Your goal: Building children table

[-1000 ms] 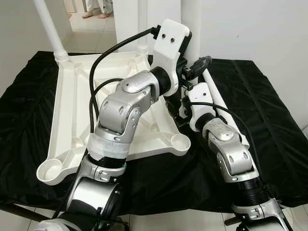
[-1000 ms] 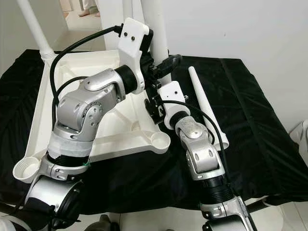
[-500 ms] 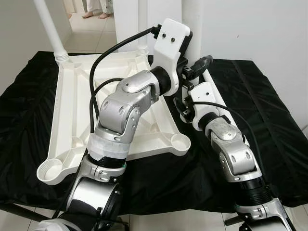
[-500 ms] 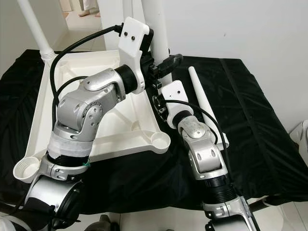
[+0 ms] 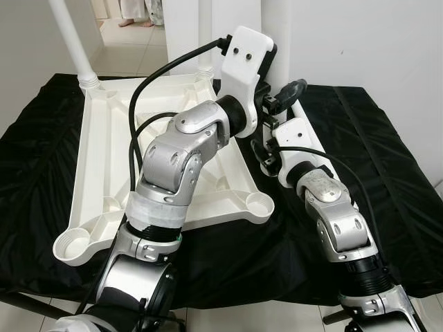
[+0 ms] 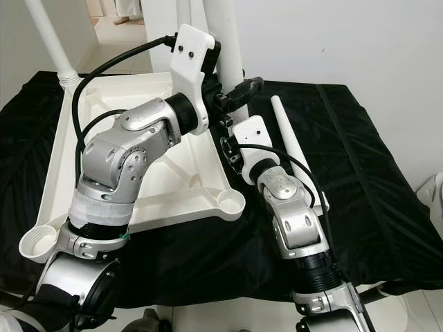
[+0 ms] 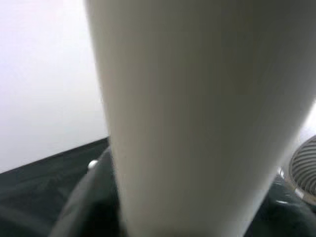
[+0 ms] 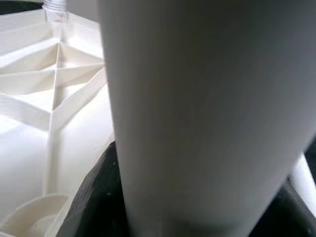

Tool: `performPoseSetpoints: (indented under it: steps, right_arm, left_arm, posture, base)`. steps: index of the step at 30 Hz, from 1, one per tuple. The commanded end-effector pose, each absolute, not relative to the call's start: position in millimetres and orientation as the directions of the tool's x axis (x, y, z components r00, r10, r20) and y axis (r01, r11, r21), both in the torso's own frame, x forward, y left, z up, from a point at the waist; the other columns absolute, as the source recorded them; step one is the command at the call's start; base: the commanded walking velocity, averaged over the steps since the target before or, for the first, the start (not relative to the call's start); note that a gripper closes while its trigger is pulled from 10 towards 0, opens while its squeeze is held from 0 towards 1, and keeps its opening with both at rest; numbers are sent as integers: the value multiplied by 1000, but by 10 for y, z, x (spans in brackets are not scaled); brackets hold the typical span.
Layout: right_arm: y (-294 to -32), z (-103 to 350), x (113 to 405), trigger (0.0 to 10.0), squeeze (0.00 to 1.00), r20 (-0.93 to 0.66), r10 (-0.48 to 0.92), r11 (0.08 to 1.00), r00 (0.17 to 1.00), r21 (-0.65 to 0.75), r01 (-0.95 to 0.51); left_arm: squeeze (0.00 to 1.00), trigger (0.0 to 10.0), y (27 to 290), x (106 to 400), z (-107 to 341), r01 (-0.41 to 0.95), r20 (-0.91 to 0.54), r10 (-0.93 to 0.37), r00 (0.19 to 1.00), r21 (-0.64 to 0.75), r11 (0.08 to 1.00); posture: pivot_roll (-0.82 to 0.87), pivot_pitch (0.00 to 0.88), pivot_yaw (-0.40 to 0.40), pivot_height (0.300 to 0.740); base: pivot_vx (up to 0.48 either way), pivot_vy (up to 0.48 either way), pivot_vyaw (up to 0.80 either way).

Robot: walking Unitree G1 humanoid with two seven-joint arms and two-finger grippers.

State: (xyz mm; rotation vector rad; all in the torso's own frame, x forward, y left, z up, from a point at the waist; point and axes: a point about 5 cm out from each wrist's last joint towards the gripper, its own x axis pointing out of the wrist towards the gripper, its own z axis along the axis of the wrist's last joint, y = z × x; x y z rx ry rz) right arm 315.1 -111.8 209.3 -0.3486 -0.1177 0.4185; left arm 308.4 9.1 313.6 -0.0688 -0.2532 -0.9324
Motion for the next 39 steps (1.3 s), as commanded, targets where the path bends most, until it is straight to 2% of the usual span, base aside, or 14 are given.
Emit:
performPoseSetpoints:
  steps: [1, 7, 8, 10, 12, 16, 25, 29, 33, 39]
  right_arm:
    - [-1102, 2089, 3141, 10000, 0, 45, 422, 852, 905, -360, -380]
    - [-1103, 2101, 3152, 10000, 0, 60, 407, 874, 912, -316, -369]
    - [-1102, 2106, 3160, 10000, 0, 69, 393, 889, 917, -283, -360]
    - [-1104, 2110, 3167, 10000, 0, 80, 374, 904, 924, -251, -345]
    - [-1138, 2106, 3188, 10000, 0, 99, 306, 944, 947, -157, -289]
    - [-1195, 2096, 3213, 10000, 0, 102, 241, 968, 965, -89, -233]
    - [-1394, 2006, 3234, 10000, 0, 83, 124, 989, 989, -97, -116]
    - [-1471, 1975, 3225, 10000, 0, 98, 56, 993, 994, -105, -46]
    - [-1472, 1943, 3193, 10000, 0, 101, 59, 994, 993, -97, -49]
    - [-1422, 1914, 3140, 10000, 0, 106, 104, 995, 989, -11, -103]
  left_arm:
    - [1000, 10000, 104, 3075, 3139, 782, 252, -761, 597, 29, 623]
    - [1000, 10000, 111, 3078, 3130, 776, 245, -759, 604, 39, 630]
    - [0, 10000, 120, 3083, 3118, 772, 240, -757, 608, 46, 634]
    - [0, 10000, 134, 3079, 3109, 771, 240, -757, 608, 50, 635]
    - [0, 10000, 180, 3073, 3081, 765, 243, -751, 614, 51, 642]
    - [0, 10000, 237, 3079, 3055, 753, 248, -738, 628, 47, 657]
    - [0, 10000, 376, 3102, 3005, 712, 263, -688, 676, 7, 702]
    - [0, 10000, 463, 3102, 2938, 673, 267, -654, 707, 30, 739]
    - [0, 10000, 523, 3081, 2805, 643, 254, -632, 732, 50, 764]
    - [0, 10000, 576, 3012, 2507, 622, 183, -621, 762, 59, 781]
  posture:
    - [59, 15, 3, 740]
    - [61, 10, 2, 740]
    - [62, 7, 2, 740]
    - [63, 4, 2, 740]
    - [65, 0, 0, 740]
    - [67, 0, -1, 740]
    - [70, 0, -5, 740]
    - [69, 0, -4, 740]
    - [68, 0, -5, 740]
    - [75, 9, -11, 740]
  base:
    - [0, 0, 0]
    - [0, 0, 0]
    - [0, 0, 0]
    - [0, 0, 0]
    - [0, 0, 0]
    - [0, 0, 0]
    - [0, 0, 0]
    - [0, 0, 0]
    - [0, 0, 0]
    - [0, 0, 0]
